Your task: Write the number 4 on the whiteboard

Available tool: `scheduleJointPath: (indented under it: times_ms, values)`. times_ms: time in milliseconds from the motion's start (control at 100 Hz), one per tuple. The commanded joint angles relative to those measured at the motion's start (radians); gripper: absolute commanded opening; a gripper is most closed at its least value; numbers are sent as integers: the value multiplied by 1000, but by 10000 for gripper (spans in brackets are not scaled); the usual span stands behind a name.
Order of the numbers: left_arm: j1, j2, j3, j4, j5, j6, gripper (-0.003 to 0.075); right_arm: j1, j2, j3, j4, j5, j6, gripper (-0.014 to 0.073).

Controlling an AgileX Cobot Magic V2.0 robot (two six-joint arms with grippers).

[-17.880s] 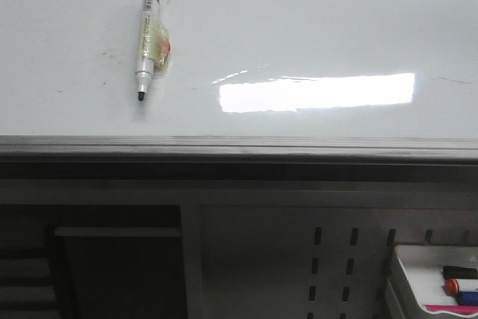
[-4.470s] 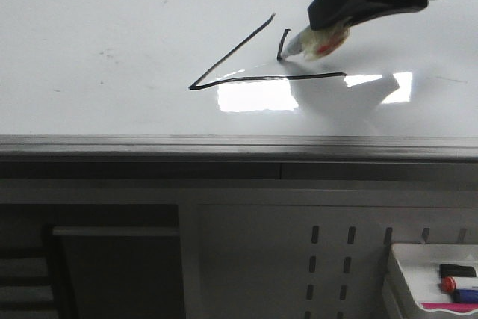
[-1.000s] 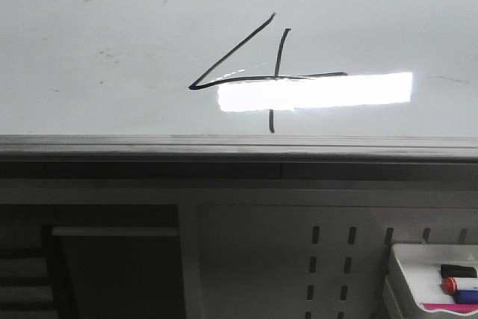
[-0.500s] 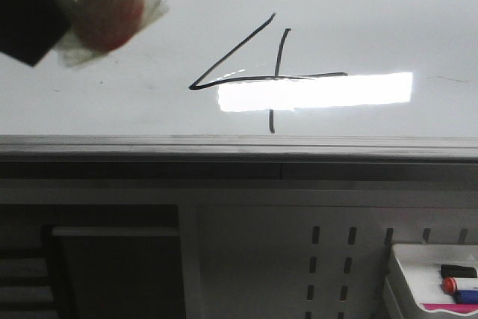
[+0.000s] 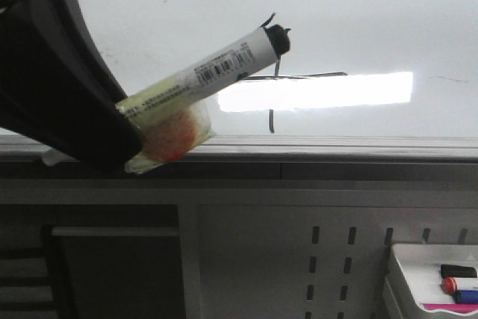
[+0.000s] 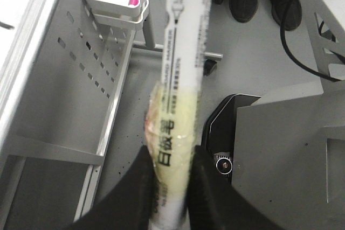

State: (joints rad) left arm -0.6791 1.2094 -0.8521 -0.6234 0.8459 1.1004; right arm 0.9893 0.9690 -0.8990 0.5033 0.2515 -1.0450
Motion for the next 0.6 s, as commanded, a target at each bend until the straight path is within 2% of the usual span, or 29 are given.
scheduleJointPath:
  times_ms: [0, 110, 180, 350, 480, 590]
  values:
    - [3, -14, -26, -54, -30, 5, -20, -9, -18, -37, 14, -73, -4, 332]
    - [3, -14, -26, -54, -41, 5, -20, -9, -18, -37, 14, -75, -1, 328]
    - [3, -14, -26, -70, -67, 3, -20, -19, -21, -37, 16, -80, 28, 268]
    - [3, -14, -26, -160, -169, 3, -20, -96, -62, -5, 47, -80, 62, -72]
    - [3, -14, -14, -238, -278, 3, -20, -166, -131, 50, 102, -89, 62, -60]
    - [3, -14, 24, -344, -439, -10, -20, -218, -208, 109, 118, -94, 62, -60]
